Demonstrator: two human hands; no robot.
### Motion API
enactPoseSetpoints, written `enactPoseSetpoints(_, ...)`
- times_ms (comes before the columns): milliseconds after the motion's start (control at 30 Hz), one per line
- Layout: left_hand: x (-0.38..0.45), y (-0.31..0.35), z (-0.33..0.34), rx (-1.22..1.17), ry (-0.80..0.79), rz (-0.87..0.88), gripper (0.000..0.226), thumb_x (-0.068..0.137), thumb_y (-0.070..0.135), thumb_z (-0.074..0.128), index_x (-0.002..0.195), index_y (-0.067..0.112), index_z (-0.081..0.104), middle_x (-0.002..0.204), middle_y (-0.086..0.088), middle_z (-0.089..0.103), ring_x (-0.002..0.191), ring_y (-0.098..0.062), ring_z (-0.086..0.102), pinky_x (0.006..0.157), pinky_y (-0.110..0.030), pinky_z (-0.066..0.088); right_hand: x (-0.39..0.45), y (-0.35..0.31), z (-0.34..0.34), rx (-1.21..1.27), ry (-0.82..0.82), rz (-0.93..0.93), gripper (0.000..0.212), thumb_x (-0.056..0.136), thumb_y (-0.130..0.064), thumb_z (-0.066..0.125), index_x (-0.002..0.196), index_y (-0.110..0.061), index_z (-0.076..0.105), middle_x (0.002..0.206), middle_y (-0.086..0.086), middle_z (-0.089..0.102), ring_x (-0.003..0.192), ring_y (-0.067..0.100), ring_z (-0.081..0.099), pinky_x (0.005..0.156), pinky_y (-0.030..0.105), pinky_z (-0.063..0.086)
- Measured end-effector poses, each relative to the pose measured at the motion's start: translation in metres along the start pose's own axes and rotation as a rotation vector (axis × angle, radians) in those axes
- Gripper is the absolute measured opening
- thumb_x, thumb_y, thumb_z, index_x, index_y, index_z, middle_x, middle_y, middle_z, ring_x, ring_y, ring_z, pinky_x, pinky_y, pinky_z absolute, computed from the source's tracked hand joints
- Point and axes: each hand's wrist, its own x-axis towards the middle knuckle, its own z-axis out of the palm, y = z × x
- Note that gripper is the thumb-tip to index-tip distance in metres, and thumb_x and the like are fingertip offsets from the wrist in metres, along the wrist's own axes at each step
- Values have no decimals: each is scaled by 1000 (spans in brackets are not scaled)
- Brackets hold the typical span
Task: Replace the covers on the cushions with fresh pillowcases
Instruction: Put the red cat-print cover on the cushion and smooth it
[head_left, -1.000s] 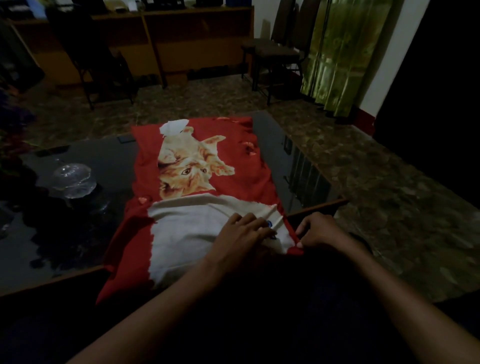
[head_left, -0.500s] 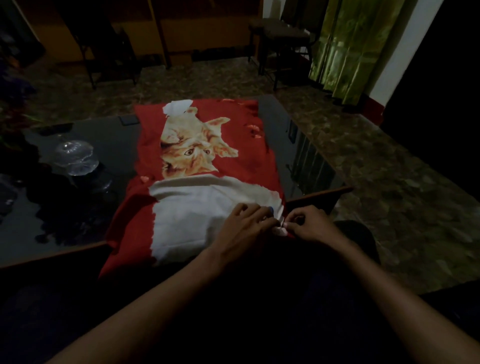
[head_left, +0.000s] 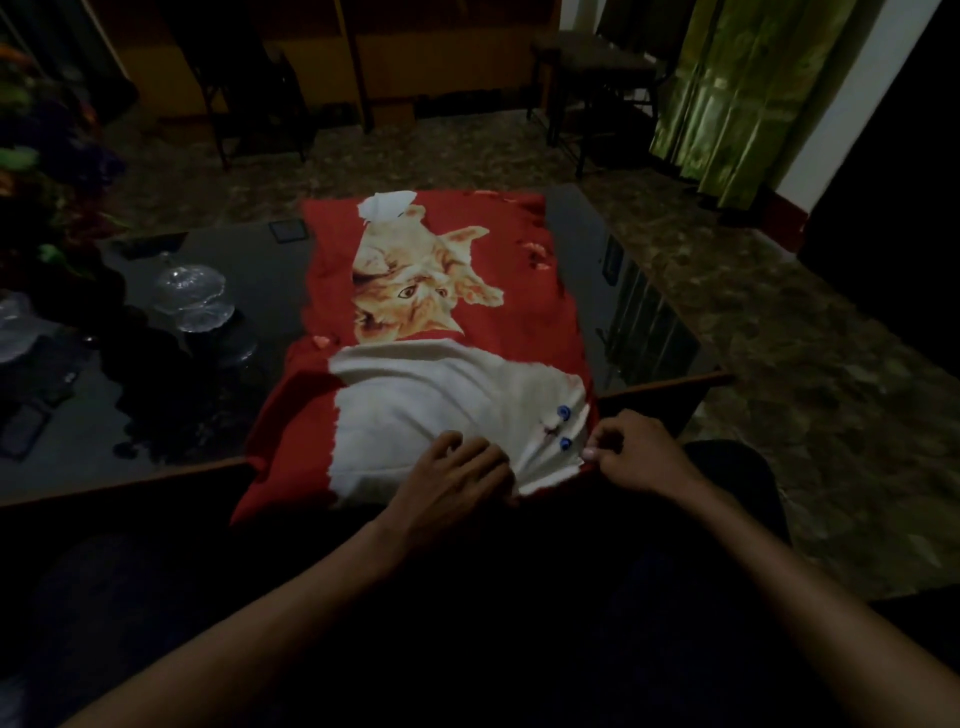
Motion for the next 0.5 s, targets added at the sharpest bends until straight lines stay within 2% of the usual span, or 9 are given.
enactPoseSetpoints(67,-4,-2,-5,-50,-10,-12,37,104,40,41,84,19,65,88,1,65,77,-20,59,73,-33,39,-6,-2,-3,18,-23,-17,18,85,-30,79,70,-34,69,91,-6,68,89,15,67,87,34,54)
enactPoseSetpoints(167,-8,-9,-18,-95,-35,-11,33,103,42,45,93,20,68,92,3,67,81,-18,63,73,-32,44,-12,-21,-7,138,98,-153,12,78,-32,86,80,-32,74,91,-8,69,80,5,66,77,27,55)
enactPoseSetpoints(233,-18,-20,-28,-100,-32,-101,28,95,43,58,106,20,69,104,2,68,93,-19,63,79,-33,44,-15,-39,-4,181,151,-331,24,71,-36,91,88,-30,75,92,-12,67,77,0,65,72,19,53)
enactPoseSetpoints(300,-33,-31,-34,-60,-48,-164,35,93,44,56,111,17,69,110,-1,68,98,-22,63,81,-35,43,-20,-55,5,72,147,-478,36,67,-49,90,94,-31,74,95,-16,63,78,-4,61,69,14,50)
enactPoseSetpoints(367,-46,-40,-37,-53,-49,-189,36,95,41,51,109,13,70,109,-4,68,96,-25,62,79,-36,42,-22,-67,19,-45,160,-559,37,67,-52,88,94,-33,72,98,-16,60,81,-3,59,65,18,49)
enactPoseSetpoints(433,-53,-41,-35,-68,-25,-224,32,98,37,51,102,13,72,103,-3,69,92,-24,61,74,-36,44,-20,-73,33,-110,229,-626,28,71,-45,87,89,-30,72,98,-12,60,82,8,63,62,28,52)
enactPoseSetpoints(500,-52,-38,-34,-70,-6,-249,26,96,34,56,91,15,72,94,-2,68,84,-23,61,69,-34,42,-18,-74,42,-150,283,-655,20,75,-39,84,84,-26,72,95,-8,61,76,15,63,58,32,52)
